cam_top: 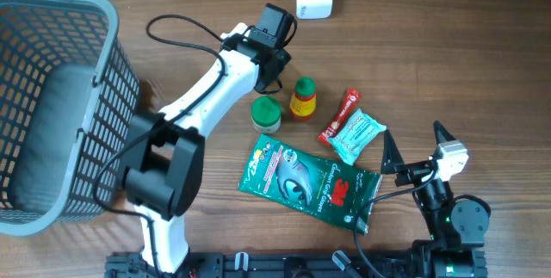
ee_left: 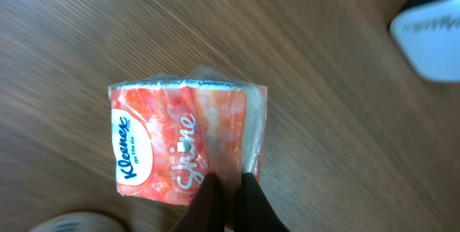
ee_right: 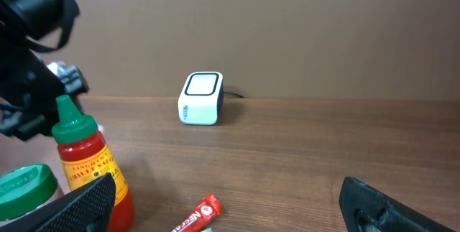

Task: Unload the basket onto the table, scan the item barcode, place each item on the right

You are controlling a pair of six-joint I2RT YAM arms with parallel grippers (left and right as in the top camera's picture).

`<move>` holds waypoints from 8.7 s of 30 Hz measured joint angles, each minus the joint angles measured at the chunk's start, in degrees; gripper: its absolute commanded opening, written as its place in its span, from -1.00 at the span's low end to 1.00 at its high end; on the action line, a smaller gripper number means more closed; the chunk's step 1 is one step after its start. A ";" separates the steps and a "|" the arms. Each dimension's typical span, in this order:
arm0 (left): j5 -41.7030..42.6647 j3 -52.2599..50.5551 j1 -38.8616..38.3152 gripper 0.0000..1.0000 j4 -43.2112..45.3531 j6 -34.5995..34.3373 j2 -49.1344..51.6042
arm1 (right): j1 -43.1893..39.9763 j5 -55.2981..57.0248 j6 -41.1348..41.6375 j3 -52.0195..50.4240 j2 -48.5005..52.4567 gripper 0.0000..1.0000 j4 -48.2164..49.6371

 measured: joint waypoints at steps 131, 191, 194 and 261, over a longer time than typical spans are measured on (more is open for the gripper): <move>-6.08 -17.16 19.87 1.00 18.25 55.45 -99.12 | 0.00 -12.66 21.11 45.33 75.82 -0.91 -32.17; -7.37 -32.68 19.87 1.00 -32.57 55.87 -115.21 | 16.04 3.87 34.95 45.51 84.98 -0.91 -31.28; -7.39 -32.68 19.87 1.00 -32.57 55.87 -115.21 | 15.98 5.01 36.06 46.80 91.23 -0.91 -28.76; -7.39 -32.68 19.87 1.00 -32.59 55.87 -115.21 | 4.98 24.48 73.05 41.75 74.97 -0.90 -57.37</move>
